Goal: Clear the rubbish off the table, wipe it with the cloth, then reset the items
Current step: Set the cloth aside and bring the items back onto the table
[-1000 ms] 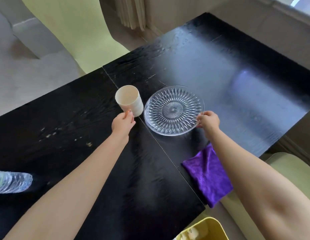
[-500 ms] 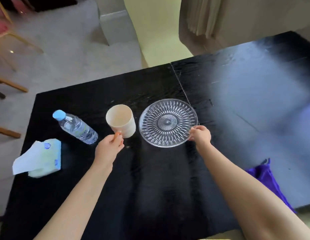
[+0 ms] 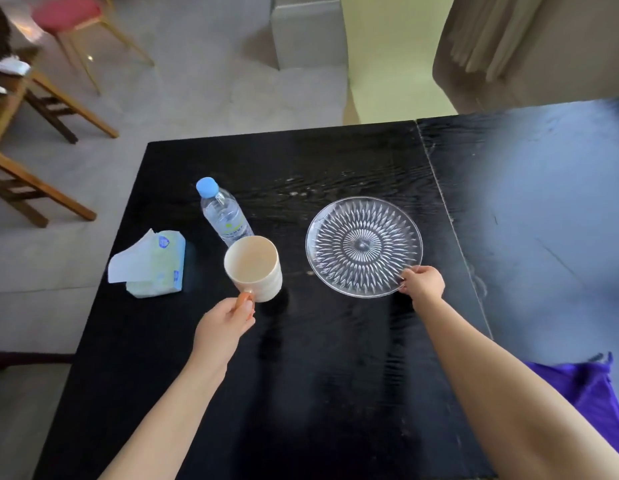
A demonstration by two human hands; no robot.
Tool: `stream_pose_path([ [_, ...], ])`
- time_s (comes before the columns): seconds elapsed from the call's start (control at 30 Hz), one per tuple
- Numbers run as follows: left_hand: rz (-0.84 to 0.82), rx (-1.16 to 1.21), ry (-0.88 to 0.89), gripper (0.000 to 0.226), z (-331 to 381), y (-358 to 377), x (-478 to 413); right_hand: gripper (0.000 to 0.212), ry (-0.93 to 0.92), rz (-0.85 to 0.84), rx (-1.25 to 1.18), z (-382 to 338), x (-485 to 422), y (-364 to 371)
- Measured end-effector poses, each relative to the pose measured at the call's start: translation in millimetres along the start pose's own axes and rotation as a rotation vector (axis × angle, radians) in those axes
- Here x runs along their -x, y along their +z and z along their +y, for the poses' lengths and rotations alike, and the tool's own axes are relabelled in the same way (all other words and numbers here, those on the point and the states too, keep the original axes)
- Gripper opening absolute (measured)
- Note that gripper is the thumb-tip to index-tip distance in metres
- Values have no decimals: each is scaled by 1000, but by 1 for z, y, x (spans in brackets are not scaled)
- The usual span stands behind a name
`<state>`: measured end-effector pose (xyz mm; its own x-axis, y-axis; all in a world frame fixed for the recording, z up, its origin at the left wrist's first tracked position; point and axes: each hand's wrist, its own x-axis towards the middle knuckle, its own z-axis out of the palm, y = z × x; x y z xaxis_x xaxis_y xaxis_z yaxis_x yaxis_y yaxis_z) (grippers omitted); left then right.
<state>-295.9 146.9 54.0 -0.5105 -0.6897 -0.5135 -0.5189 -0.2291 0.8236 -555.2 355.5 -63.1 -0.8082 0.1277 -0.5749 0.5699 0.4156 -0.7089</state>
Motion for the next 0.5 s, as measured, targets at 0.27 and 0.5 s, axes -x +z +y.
stream_pose_path([
  [0.27,-26,-91,3,21,-10,-12,-10,44,-3,41,302,-13,26,5],
  [0.5,52,4,-52,25,-15,-8,-22,21,-662,-40,553,-33,124,47],
])
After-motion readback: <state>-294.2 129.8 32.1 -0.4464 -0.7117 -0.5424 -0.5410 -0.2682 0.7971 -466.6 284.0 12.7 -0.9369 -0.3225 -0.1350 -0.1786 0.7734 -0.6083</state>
